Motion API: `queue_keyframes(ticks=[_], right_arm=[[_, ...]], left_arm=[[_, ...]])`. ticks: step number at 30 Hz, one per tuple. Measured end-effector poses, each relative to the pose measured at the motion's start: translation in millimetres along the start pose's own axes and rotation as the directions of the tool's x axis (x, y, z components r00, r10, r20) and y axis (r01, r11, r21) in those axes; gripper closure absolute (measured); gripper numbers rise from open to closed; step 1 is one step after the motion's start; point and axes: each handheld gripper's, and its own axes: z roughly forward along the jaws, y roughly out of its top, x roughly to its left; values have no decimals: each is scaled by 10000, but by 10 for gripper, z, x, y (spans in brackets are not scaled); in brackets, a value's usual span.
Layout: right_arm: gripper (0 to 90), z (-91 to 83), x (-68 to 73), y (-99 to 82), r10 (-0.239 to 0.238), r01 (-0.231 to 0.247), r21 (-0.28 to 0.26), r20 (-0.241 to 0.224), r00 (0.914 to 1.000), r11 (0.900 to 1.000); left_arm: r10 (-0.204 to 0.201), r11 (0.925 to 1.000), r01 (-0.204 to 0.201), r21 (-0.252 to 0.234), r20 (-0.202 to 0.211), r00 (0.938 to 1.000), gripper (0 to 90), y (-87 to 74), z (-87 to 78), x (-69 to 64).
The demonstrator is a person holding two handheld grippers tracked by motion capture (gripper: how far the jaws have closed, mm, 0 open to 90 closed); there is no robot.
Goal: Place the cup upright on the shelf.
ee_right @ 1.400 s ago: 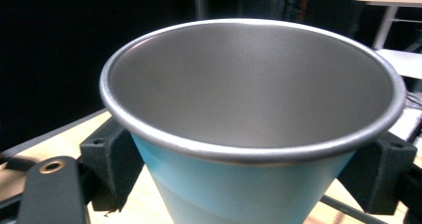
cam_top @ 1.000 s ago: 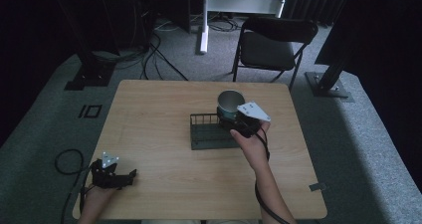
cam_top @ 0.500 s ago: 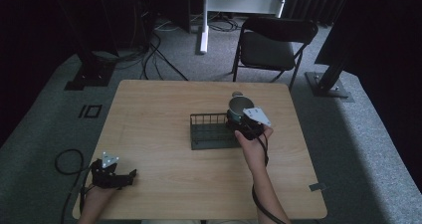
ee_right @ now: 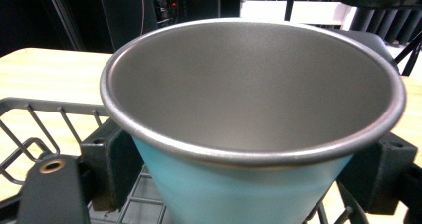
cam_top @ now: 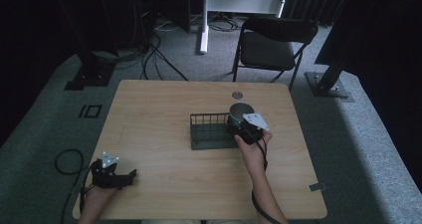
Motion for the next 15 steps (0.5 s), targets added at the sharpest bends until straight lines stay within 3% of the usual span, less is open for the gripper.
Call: queue_keyframes(ticks=[10,11,15], right_arm=[[145,-6,1,6,-327,327,116,24,9995,9994],[112,-25,-3,12,-613,614,156,-64,9981,9980],[111,-113,-29,20,-627,628,158,-86,9980,9979]], left_arm=[[0,10000,0,5,2,10000,5,0,0,0],[-1,10000,1,4,3,10000,5,0,0,0],[-1,10000,1,0,0,10000,5,0,0,0]])
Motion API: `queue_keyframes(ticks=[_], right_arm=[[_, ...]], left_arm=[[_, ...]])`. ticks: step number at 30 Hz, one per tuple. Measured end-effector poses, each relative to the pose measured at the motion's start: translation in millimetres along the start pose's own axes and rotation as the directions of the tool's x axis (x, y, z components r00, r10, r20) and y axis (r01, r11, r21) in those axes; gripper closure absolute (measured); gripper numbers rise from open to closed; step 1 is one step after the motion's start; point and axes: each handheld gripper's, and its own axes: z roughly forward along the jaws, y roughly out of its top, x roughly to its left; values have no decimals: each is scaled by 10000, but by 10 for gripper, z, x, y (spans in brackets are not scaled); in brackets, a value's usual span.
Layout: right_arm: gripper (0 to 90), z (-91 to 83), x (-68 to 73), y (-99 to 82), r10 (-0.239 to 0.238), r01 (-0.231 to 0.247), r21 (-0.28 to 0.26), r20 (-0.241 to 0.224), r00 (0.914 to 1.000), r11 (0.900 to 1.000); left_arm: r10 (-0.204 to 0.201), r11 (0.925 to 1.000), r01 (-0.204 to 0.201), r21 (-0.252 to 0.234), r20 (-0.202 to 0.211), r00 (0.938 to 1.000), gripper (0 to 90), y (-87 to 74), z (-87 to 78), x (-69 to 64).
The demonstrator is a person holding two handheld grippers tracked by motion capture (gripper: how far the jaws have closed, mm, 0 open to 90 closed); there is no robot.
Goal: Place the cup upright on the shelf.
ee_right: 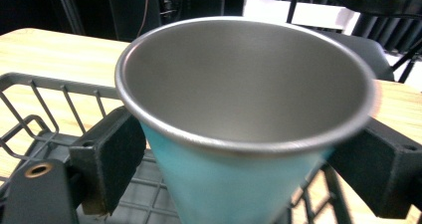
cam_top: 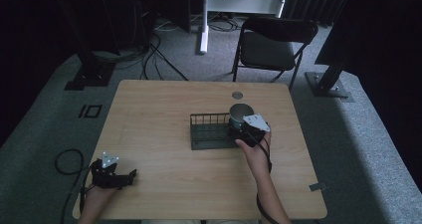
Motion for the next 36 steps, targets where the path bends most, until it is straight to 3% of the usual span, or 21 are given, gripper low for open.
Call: queue_keyframes(ticks=[5,14,18,30,34,36], right_arm=[[111,-109,-26,-40,-219,219,13,-163,9996,9998],[111,-282,-115,-125,-71,69,-90,-229,9997,9999],[111,-409,-206,-177,227,-231,-154,-259,9994,9996],[112,-557,-456,-390,278,-278,83,78,9996,9996],[111,-589,-541,-491,458,-464,282,209,9987,9985],[111,-618,-588,-544,860,-866,334,205,9961,9957]], left_arm=[[1,10000,-1,-1,-1,10000,5,0,0,0],[5,10000,-5,-4,-2,10000,5,0,0,0],[25,10000,-25,14,-1,10000,5,0,-1,2],[24,10000,-24,14,1,10000,5,0,-1,1],[26,10000,-26,14,-2,10000,5,0,-1,1],[24,10000,-24,13,2,10000,5,0,-1,1]])
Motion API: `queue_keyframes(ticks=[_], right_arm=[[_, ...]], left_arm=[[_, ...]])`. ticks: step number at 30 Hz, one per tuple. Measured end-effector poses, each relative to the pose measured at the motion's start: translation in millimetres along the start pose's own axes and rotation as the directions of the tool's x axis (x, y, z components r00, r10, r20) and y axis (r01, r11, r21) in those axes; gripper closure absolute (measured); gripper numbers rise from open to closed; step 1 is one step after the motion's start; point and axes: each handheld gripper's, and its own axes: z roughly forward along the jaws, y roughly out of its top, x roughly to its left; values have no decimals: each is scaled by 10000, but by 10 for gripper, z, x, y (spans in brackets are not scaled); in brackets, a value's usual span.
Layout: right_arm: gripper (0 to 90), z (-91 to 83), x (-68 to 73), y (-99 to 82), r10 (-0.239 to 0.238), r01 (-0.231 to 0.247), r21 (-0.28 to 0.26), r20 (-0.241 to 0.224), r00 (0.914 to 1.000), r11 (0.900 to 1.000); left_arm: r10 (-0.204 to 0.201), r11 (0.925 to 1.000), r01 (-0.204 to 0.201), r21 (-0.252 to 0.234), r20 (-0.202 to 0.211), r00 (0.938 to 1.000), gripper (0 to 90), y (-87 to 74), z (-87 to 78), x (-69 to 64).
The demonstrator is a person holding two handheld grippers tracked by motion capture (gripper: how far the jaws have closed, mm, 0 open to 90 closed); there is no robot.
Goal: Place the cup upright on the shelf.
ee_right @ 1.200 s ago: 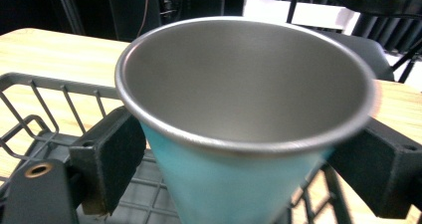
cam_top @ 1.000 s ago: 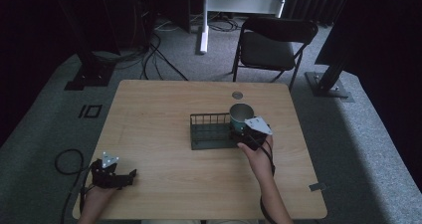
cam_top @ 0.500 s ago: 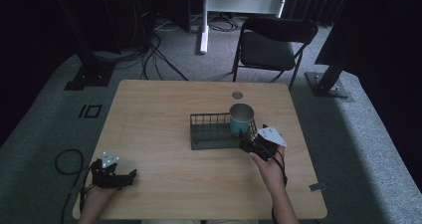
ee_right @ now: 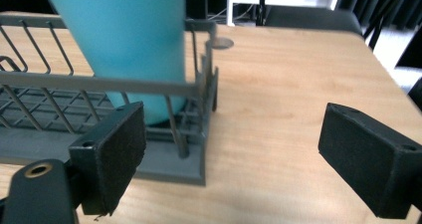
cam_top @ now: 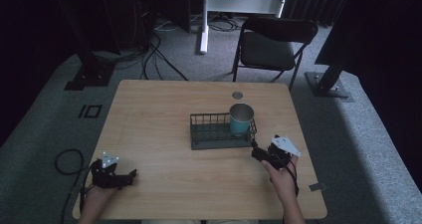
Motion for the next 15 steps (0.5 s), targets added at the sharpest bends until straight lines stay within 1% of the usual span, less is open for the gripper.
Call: queue_keyframes(ticks=[1,2,3,4,5,10,12,15], right_arm=[[111,-14,-28,-27,71,-72,42,64,10000,10000],[111,-25,-56,-54,23,-25,133,153,9999,9999],[111,-39,-115,-112,-57,47,402,244,9997,9992],[112,-47,-141,-140,-120,103,551,310,9994,9984],[112,-47,-141,-140,-120,103,551,310,9994,9984],[112,-89,-270,-244,-139,86,923,566,9983,9957],[111,-103,-315,-273,-256,176,1112,712,9971,9936],[112,-115,-346,-297,-152,63,1190,735,9972,9929]], left_arm=[[0,10000,0,1,-4,10000,5,0,0,0],[1,10000,-1,1,-4,10000,5,0,0,0],[1,10000,-1,-1,-4,10000,5,0,0,0],[4,10000,-4,3,-3,10000,5,0,0,0],[2,10000,-2,2,0,10000,5,0,0,0],[2,10000,-2,2,-4,10000,5,0,0,0],[1,10000,-1,4,0,10000,5,0,0,0],[1,10000,-1,2,-4,10000,5,0,0,0]])
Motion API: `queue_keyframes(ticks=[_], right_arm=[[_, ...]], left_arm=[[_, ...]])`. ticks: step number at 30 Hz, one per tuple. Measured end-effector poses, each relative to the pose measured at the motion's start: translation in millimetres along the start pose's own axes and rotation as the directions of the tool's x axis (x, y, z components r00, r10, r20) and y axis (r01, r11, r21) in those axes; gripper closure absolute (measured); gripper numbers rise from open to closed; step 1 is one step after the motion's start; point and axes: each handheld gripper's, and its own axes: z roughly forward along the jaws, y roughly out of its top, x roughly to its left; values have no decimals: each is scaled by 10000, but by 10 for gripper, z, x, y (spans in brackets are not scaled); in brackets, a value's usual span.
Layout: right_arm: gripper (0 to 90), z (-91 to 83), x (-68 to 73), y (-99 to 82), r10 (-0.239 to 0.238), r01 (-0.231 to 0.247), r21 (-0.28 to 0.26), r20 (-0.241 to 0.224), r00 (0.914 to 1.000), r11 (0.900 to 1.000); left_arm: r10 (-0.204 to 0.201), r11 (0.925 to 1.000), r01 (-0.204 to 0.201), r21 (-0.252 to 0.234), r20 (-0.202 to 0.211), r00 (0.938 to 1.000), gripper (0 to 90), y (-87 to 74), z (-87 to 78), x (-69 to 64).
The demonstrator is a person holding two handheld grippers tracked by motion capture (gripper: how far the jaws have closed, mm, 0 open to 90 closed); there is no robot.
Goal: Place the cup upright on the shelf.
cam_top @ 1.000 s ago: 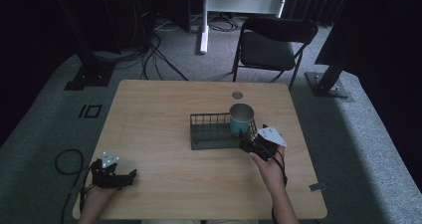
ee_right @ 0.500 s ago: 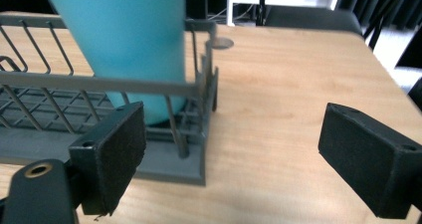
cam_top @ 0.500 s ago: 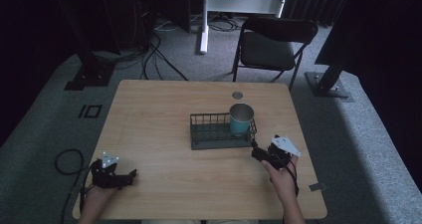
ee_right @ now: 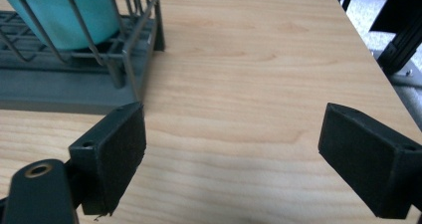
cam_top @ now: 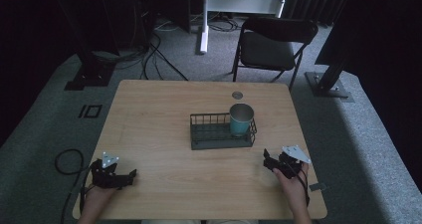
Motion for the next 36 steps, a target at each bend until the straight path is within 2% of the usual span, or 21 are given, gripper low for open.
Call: queue_keyframes(ticks=[2,4,14,15,20,24,26,28,29,32,33,36], right_arm=[[111,-6,-49,-61,-107,105,266,66,9999,9996],[111,-11,-70,-88,-6,3,386,61,10000,9993],[111,-74,-164,-171,207,-213,753,89,9997,9969],[111,-94,-186,-194,89,-95,930,70,9999,9956],[111,-120,-221,-243,30,-31,1159,12,10000,9933],[111,-142,-263,-298,95,-92,1422,-17,10000,9898],[111,-148,-280,-321,170,-143,1592,-154,9997,9871],[112,-149,-296,-356,-202,310,1995,-560,9982,9794],[112,-149,-296,-356,-202,310,1995,-560,9982,9794],[112,-161,-298,-371,-381,595,2200,-1005,9942,9737],[114,-165,-302,-382,-476,708,2375,-1018,9937,9688],[114,-172,-317,-387,-391,595,2386,-895,9952,9693]], left_arm=[[-1,10000,1,0,0,10000,5,0,0,0],[2,10000,-2,2,0,10000,5,0,0,0],[-1,10000,1,0,3,10000,5,0,0,0],[0,10000,0,0,0,10000,5,0,0,0],[1,10000,-1,0,3,10000,5,0,0,0],[2,10000,-2,1,-1,10000,5,0,0,0],[-5,10000,5,-1,5,10000,5,0,0,-1],[-3,10000,3,2,6,10000,5,0,0,-1],[2,10000,-2,4,1,10000,5,0,0,0],[0,10000,0,-1,5,10000,5,0,0,0],[-2,10000,2,-2,5,10000,5,0,0,-1],[5,10000,-5,-3,31,10000,5,-1,0,-4]])
